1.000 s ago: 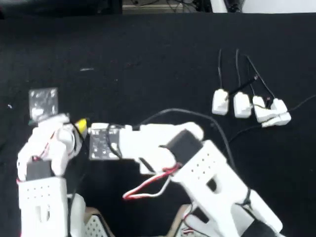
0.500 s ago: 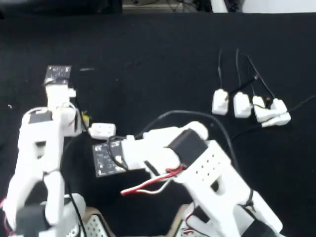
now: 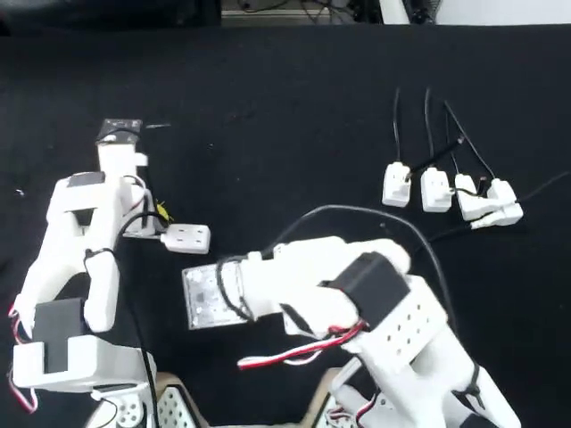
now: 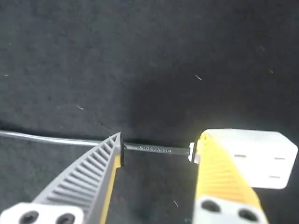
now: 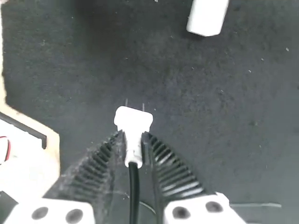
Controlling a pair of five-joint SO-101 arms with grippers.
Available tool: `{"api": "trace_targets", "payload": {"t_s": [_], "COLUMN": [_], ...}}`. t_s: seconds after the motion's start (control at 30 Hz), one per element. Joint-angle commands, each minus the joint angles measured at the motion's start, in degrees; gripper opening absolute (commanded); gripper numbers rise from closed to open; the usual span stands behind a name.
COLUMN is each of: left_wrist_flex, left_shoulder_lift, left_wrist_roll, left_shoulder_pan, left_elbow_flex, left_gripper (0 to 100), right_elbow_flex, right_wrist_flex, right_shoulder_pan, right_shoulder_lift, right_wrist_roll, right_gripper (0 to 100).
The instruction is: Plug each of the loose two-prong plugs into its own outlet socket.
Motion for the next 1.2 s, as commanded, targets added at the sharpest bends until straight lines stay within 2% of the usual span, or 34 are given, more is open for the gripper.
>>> {"api": "trace_targets", "payload": {"t_s": [0.0,0.27,0.37,0.5,0.6,0.77,1.0,1.17], "left_wrist_flex": [5.45,10.46,10.46,10.99,11.96,7.12,14.51,12.75], "left_shoulder_lift": [-2.37,-9.05,-11.96,-17.14,-19.43,-15.91,-7.03,-5.27], "left_wrist_roll": [-0.35,-0.26,-0.62,-1.05,-5.01,-7.03,-9.49,-9.14], "left_shoulder_pan": [4.18,10.95,9.89,5.23,2.95,-0.66,-0.84,0.84], "left_elbow_flex": [-2.42,2.33,3.03,2.33,2.68,3.74,0.31,1.98], "left_gripper": [26,26,26,26,26,26,26,26], "right_elbow_flex": [-2.24,3.74,3.91,3.91,5.76,11.82,13.05,13.05], "right_wrist_flex": [1.49,1.41,1.49,1.49,1.58,1.23,1.32,1.32], "right_shoulder_pan": [4.22,9.49,9.85,9.49,9.58,9.49,9.49,9.49], "right_shoulder_lift": [-1.71,-2.07,-2.15,-5.23,-7.6,-10.51,-14.99,-15.6], "right_wrist_roll": [0.88,6.42,6.77,6.77,6.77,6.77,6.77,6.77], "right_gripper": [1.0,1.0,1.0,1.0,1.0,1.0,1.0,1.0]}}
